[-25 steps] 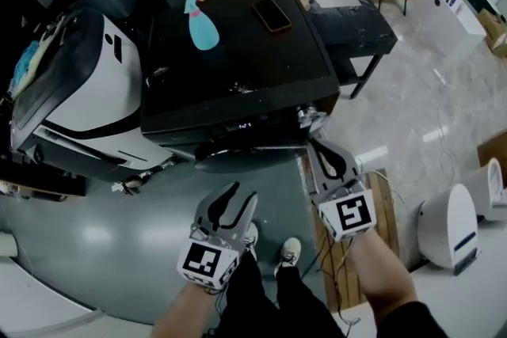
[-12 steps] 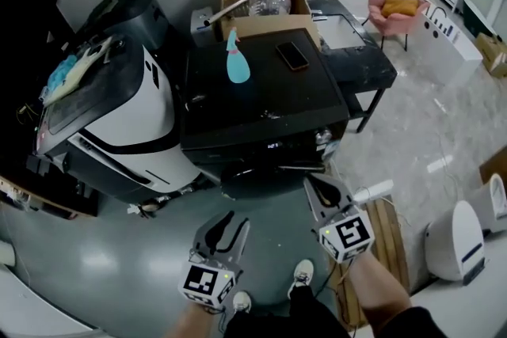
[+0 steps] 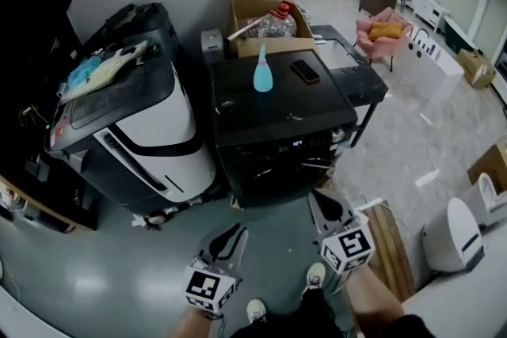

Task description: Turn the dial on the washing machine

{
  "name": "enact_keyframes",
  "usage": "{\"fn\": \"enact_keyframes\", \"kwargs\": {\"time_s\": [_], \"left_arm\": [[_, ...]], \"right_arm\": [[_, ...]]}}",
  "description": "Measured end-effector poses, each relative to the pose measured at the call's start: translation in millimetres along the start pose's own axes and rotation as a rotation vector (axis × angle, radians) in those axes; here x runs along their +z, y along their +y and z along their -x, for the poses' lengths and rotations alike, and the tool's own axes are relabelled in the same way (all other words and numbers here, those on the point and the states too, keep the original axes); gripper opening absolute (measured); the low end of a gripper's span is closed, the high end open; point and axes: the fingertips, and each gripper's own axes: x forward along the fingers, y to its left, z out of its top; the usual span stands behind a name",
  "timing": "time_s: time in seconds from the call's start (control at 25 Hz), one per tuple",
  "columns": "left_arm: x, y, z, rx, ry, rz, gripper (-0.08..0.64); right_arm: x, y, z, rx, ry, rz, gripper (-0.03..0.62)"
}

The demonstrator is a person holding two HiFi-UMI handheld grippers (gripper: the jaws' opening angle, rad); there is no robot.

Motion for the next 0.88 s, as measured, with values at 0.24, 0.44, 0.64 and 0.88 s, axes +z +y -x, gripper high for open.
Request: {"fn": "enact_keyframes", "kwargs": {"time_s": [0.24,0.44,0.64,0.88], "left_arm": [[-9.8,6.7,66.2,-0.053,-0.005,-0.008,0.008],[-12.8,-11.4,94.9,-0.104,-0.013,-0.001,0.006],[-14.1,-37.7,103.6,-0.155,-0.025,0.003,0.006],[-18.0,-84.8,90.1,-0.192,0.004,-0.001,0.006]], "right_arm": [[10.5,73.8,33.7,-0.055,0.044,0.001,-0.003],[20.5,103.1,71.8,-0.091,0.050,0.030,-0.003],[19.7,111.9,104.3,-0.119,0.068,0.034,-0.003],[12.2,97.0,141.8,-0.130,0.079,0.024,-0.003]]}}
